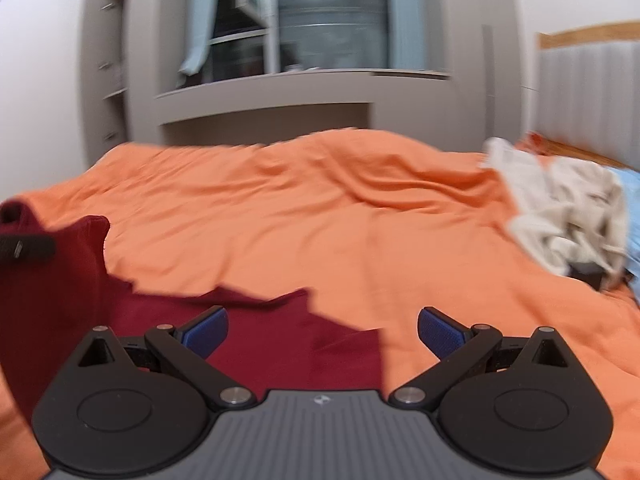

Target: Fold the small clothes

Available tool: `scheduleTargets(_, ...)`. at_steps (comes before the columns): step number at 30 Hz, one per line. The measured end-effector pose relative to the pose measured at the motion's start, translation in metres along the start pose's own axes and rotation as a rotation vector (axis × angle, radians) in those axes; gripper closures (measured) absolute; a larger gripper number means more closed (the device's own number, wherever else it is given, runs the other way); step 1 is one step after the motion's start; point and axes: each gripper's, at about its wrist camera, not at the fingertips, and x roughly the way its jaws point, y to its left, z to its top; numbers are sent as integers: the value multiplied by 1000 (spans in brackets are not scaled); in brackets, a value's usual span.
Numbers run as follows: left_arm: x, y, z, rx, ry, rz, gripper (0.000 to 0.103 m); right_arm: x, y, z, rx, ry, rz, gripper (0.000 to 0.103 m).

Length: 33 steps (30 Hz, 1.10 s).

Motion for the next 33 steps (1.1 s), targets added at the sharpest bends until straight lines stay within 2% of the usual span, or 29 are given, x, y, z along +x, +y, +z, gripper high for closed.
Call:
scheduleTargets(5,3,-70,-16,179,56,-160,88,0,-33,5,78,-3,-56,0)
scheduleTargets(8,12,-98,-41,239,141,-256,88,-2,-48,5,111,-5,-76,0)
scheduleTargets(10,15,-111,-60,276,204,-294,85,-2,-55,6,127,-2,-78,0)
scheduleTargets(12,15,-117,-74,280,232,-298,79,-1,-56,6,134,4,-76,0)
scheduleTargets(15,12,-111,-80,233,240,-349,58,3,-52,5,124,19,-66,0)
scheduleTargets(17,9,-106,-80,198,244,-377,41,7,-49,5,118,31,-54,0)
scheduleTargets(21,-1,-97,-78,183,240,-400,26,10,-42,2,105,36,-30,0)
scheduleTargets(23,-9,-90,-77,155,245,-407,17,7,-36,2,95,17,13,0)
scheduleTargets(26,-24,-72,-75,85,242,-393,10,2,-22,2,58,-9,103,0)
scheduleTargets(28,-35,-57,-73,38,229,-354,4,-2,-8,1,29,-29,165,0)
scheduleTargets(31,-47,-36,-69,-16,213,-277,2,-9,13,-3,8,-72,267,0)
scheduleTargets(33,-53,-23,-68,-39,200,-217,1,-11,29,-5,-18,-68,348,0)
